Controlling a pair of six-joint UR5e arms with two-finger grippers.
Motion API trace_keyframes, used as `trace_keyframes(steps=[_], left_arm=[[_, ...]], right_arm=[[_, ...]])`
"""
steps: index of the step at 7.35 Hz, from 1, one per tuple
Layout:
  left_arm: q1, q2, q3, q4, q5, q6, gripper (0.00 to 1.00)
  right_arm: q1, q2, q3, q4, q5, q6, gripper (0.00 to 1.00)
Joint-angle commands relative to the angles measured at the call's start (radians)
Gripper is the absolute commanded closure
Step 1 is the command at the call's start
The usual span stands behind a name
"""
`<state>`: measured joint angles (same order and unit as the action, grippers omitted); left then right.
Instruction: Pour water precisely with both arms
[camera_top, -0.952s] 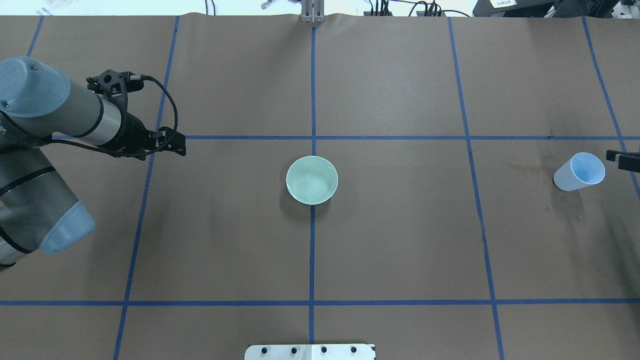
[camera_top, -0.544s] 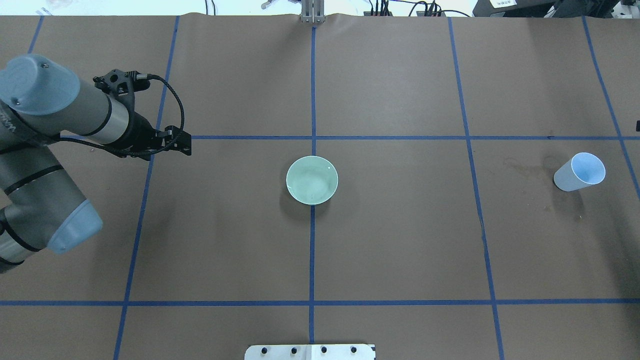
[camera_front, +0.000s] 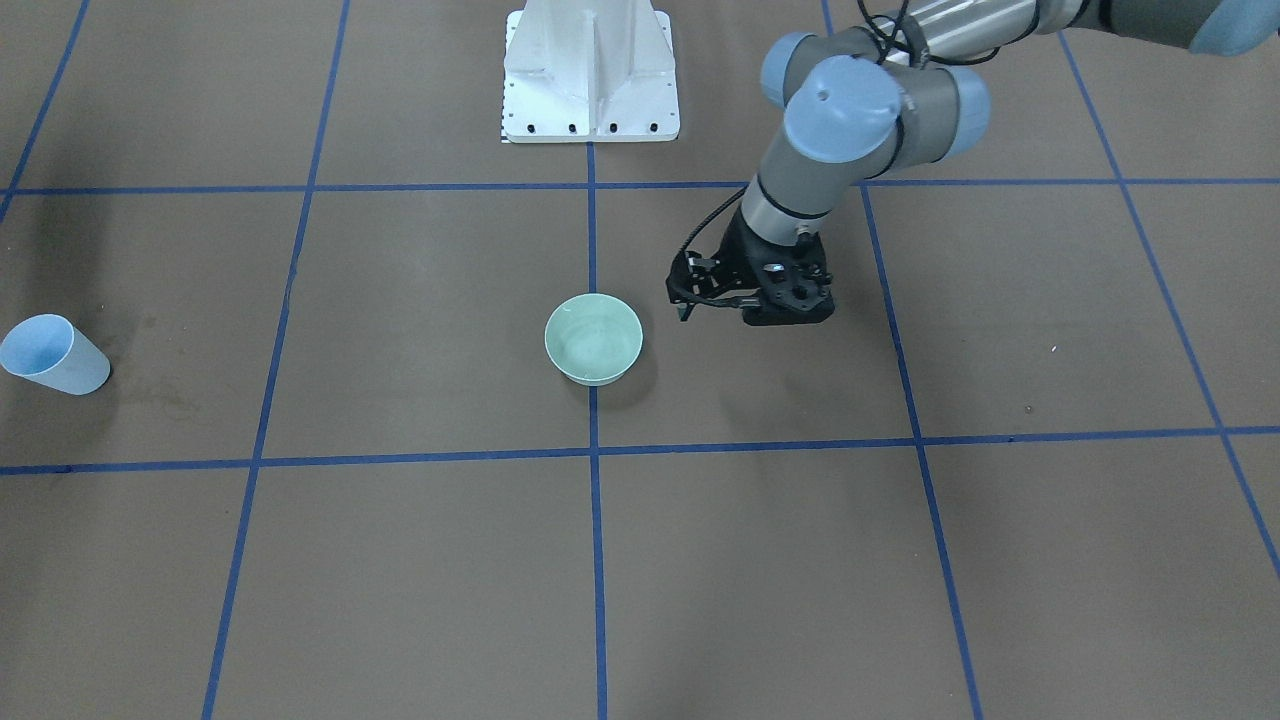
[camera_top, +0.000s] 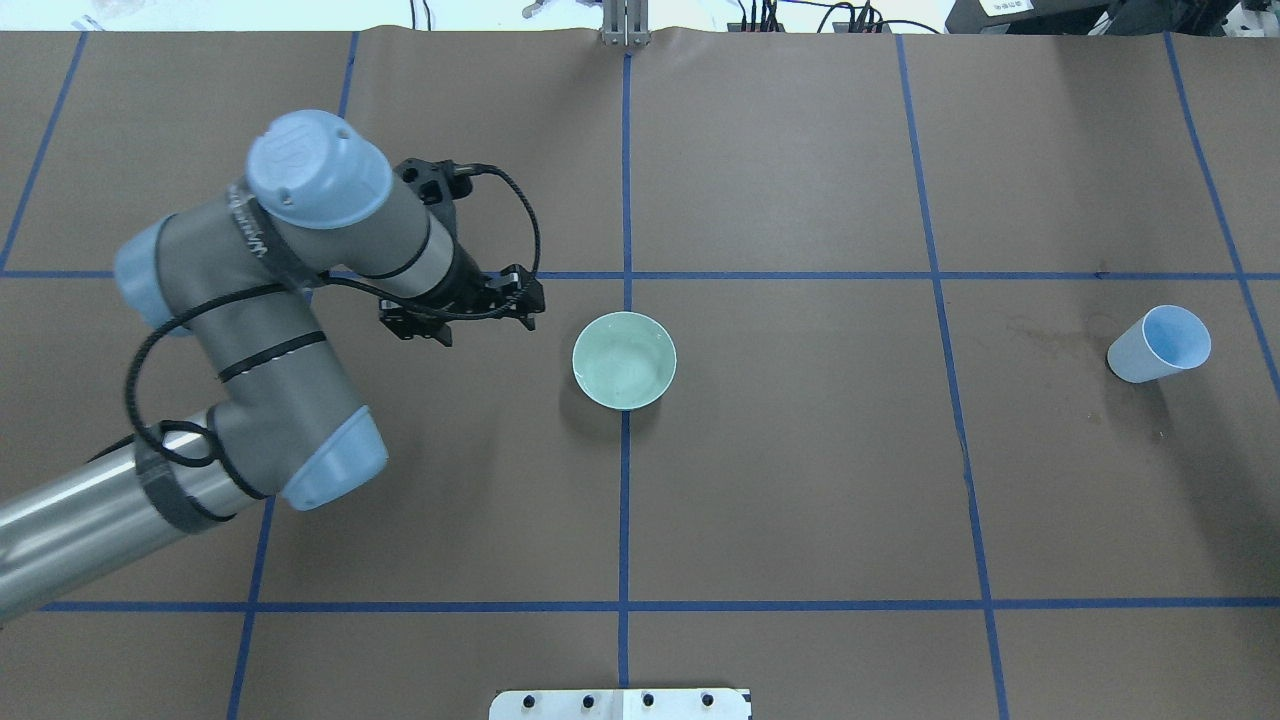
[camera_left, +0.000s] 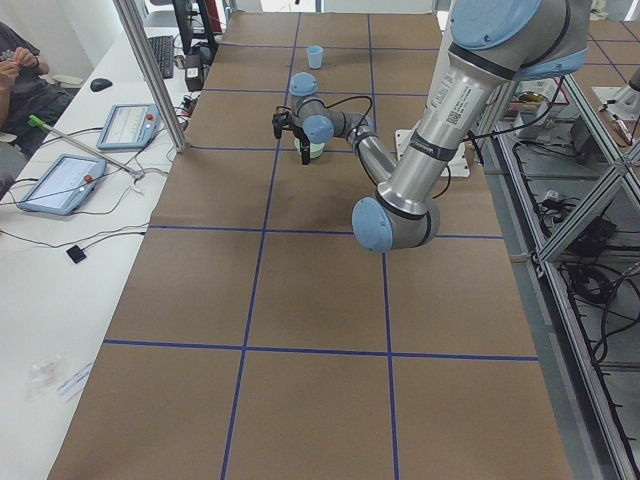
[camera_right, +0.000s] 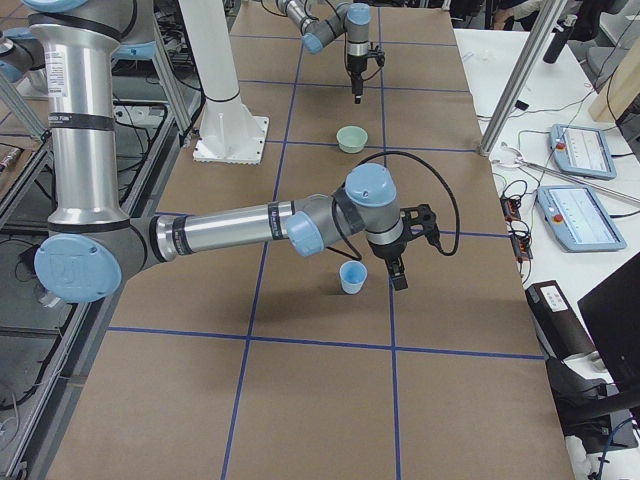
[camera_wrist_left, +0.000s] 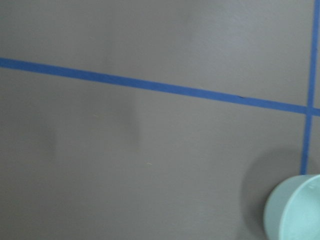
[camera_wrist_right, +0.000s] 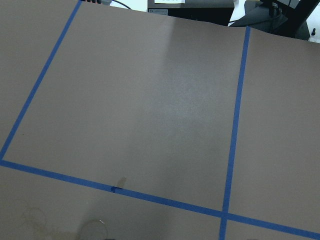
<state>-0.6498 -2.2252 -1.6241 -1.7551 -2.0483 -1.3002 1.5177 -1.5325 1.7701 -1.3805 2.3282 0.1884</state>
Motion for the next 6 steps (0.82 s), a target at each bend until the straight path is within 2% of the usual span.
trace_keyframes(steps=[1,2,3,6], left_arm=[[0.036,-0.102,0.130,-0.004,-0.001,-0.005,0.00],[0.054,-0.103,0.144,-0.004,-0.001,-0.005,0.06],[0.061,-0.105,0.148,-0.006,-0.001,-0.007,0.18],[0.082,-0.120,0.202,-0.027,-0.001,-0.008,0.29]], right_arm=[[0.024,0.019,0.017,-0.150,0.065,-0.026,0.02],[0.024,0.006,0.017,-0.147,0.066,-0.026,0.02],[0.024,0.005,0.017,-0.146,0.066,-0.026,0.02],[0.024,-0.011,0.014,-0.146,0.068,-0.026,0.02]])
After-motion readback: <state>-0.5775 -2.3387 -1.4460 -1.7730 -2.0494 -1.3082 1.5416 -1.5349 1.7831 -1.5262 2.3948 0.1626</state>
